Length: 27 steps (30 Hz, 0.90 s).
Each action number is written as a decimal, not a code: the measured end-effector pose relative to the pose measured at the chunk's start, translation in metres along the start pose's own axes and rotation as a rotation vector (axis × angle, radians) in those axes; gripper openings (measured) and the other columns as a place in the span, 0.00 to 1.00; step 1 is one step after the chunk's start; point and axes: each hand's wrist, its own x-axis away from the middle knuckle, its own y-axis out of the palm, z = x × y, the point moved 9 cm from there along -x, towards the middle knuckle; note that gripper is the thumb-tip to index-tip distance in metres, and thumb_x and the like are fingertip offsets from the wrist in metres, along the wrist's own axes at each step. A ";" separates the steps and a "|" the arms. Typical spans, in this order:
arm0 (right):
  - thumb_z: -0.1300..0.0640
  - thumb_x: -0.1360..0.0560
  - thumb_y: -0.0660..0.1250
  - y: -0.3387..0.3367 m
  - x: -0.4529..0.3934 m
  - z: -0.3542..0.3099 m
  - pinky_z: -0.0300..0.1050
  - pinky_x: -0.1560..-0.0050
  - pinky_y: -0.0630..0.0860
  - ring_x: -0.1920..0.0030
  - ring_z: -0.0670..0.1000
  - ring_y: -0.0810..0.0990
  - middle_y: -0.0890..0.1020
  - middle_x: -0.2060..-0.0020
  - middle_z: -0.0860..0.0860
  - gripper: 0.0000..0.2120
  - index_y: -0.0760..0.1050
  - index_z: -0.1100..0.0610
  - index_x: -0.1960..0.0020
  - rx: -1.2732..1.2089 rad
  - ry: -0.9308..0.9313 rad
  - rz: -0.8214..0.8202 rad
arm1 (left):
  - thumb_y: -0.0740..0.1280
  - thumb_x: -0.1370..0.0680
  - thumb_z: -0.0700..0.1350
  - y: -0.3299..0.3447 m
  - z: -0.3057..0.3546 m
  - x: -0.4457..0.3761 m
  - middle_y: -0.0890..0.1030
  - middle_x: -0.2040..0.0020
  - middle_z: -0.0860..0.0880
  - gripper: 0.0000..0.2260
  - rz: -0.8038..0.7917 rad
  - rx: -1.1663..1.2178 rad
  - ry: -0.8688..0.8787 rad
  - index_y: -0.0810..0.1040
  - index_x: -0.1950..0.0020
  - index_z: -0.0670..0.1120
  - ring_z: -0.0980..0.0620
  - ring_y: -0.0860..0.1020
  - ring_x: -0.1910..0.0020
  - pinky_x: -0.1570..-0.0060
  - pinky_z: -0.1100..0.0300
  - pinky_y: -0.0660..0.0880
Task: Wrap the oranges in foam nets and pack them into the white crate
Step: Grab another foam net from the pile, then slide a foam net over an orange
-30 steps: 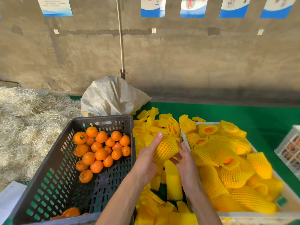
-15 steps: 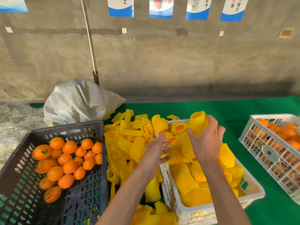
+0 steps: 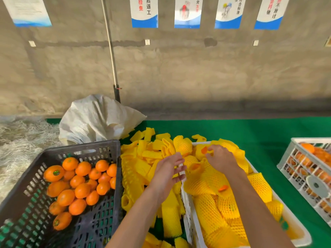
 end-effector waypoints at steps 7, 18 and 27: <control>0.50 0.18 0.63 0.022 0.021 -0.089 0.45 0.53 0.78 0.51 0.51 0.81 0.85 0.47 0.50 0.11 0.81 0.52 0.42 -0.132 -0.185 0.077 | 0.69 0.18 0.47 -0.077 0.015 -0.002 0.86 0.42 0.46 0.11 0.137 0.066 0.034 0.81 0.38 0.44 0.46 0.85 0.45 0.52 0.53 0.81; 0.49 0.20 0.67 0.184 0.060 -0.187 0.50 0.43 0.77 0.39 0.56 0.79 0.80 0.37 0.52 0.16 0.77 0.51 0.34 -0.206 -0.256 -0.348 | 0.67 0.18 0.41 -0.224 0.028 -0.009 0.84 0.56 0.46 0.05 0.426 0.033 0.238 0.81 0.47 0.41 0.51 0.83 0.58 0.59 0.56 0.81; 0.46 0.20 0.66 0.286 0.083 -0.185 0.54 0.43 0.79 0.42 0.59 0.81 0.81 0.43 0.54 0.19 0.69 0.52 0.33 -0.235 -0.111 -0.362 | 0.68 0.18 0.46 -0.346 0.009 -0.052 0.80 0.40 0.40 0.13 0.795 -0.624 0.116 0.76 0.37 0.40 0.39 0.77 0.38 0.46 0.51 0.73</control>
